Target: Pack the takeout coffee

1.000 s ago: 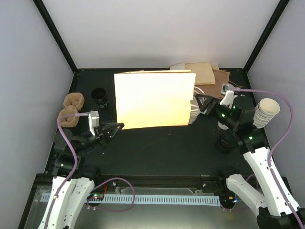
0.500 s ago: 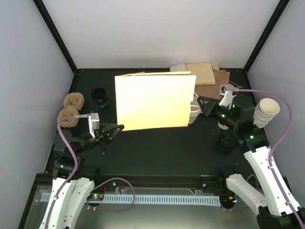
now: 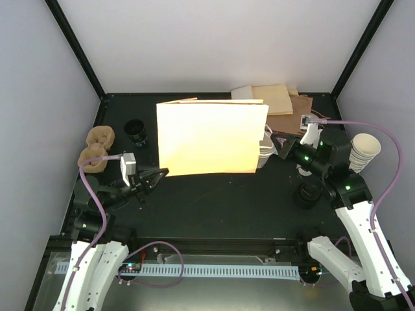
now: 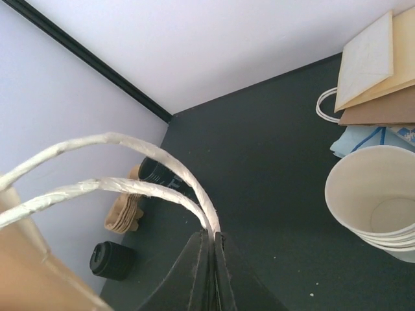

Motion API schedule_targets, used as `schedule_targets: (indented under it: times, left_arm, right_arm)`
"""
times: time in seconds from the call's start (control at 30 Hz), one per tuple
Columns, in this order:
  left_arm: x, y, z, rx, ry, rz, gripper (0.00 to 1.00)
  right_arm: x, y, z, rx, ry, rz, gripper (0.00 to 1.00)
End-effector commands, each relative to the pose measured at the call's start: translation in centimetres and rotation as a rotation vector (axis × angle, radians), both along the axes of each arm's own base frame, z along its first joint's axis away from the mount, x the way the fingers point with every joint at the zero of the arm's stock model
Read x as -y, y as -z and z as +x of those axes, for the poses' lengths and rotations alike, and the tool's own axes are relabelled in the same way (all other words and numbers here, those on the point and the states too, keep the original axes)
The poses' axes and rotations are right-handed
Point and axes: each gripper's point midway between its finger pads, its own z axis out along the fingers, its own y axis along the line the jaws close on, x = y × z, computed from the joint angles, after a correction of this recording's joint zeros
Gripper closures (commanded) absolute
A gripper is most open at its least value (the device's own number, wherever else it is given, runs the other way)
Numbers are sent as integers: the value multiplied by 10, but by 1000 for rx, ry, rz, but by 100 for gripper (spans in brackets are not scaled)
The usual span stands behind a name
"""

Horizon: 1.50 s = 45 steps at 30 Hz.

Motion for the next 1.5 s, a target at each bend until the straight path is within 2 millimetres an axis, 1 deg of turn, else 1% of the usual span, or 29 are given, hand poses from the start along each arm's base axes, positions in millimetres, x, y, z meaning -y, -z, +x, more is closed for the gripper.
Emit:
schedule_targets:
  times: [0.0,0.13,0.27,0.33,0.43,0.47,0.5,0.53,0.57,0.6,0.67,0.7,0.73,0.8,0.87,0.9,0.97,1.0,1.03,1.07,1.1,1.13,1.23,1.27,1.33,1.4,1.47]
  left_arm:
    - [-6,5,18,-29,-87,13,98]
    - [-8,17,34,-95,-130,34,98]
    - [-6,25,43,-138,-122,45,98]
    - [-5,23,48,-133,-122,36,98]
    - [-5,14,55,-122,-129,9,96]
    - [-5,10,57,-124,-134,1,96]
    - [-6,7,58,-139,-137,-9,95]
    - [-6,4,59,-157,-134,-21,94]
    - [-5,4,59,-196,-128,-37,94]
    - [-5,5,60,-233,-127,-50,94]
    - [-4,13,58,-297,-113,-59,93]
    - [-3,22,56,-342,-111,-46,90]
    - [-4,27,53,-367,-112,-31,83]
    - [-7,39,48,-394,-138,6,62]
    - [-14,44,44,-370,-189,28,41]
    - [-20,47,43,-352,-230,40,32]
    - [-41,53,47,-339,-386,66,19]
    - [-54,52,45,-328,-470,80,12]
    - [-65,51,45,-332,-542,88,8]
    - [-73,49,45,-345,-593,91,2]
    - [-78,50,46,-373,-620,103,1]
    - [-77,44,44,-391,-611,116,1]
    - [-51,49,37,-479,-441,157,2]
    - [-39,50,31,-507,-352,150,2]
    - [-26,51,25,-547,-257,118,6]
    - [-17,48,19,-550,-185,69,9]
    - [-11,38,15,-521,-131,-4,10]
  right_arm:
    - [5,-13,-5,33,18,-18,93]
    - [13,-15,3,48,66,-59,95]
    - [11,-15,13,64,68,-70,96]
    - [7,-18,18,78,53,-61,96]
    - [0,-27,31,103,38,-49,96]
    - [-2,-31,36,108,37,-47,96]
    - [-3,-40,41,119,38,-47,97]
    - [-3,-41,47,108,52,-53,99]
    - [0,-37,52,71,76,-66,99]
    - [0,-37,53,61,76,-73,99]
    - [-2,-31,52,37,65,-72,99]
    - [-3,-28,50,28,56,-74,99]
    - [-4,-22,48,15,47,-74,99]
    - [-3,-8,44,-9,44,-77,99]
    - [-5,4,41,-10,31,-63,99]
    - [-8,7,40,4,18,-42,99]
    - [-18,8,36,37,-35,8,99]
    - [-24,8,35,53,-64,27,99]
    - [-27,9,36,55,-74,32,99]
    - [-30,12,39,42,-77,25,99]
    - [-33,15,41,18,-83,10,99]
    - [-36,20,41,-12,-98,-11,99]
    - [-53,35,35,-86,-162,-86,99]
    - [-58,41,32,-103,-180,-112,98]
    - [-65,50,24,-135,-195,-143,98]
    - [-71,52,13,-134,-218,-155,98]
    - [-78,47,1,-107,-252,-147,97]
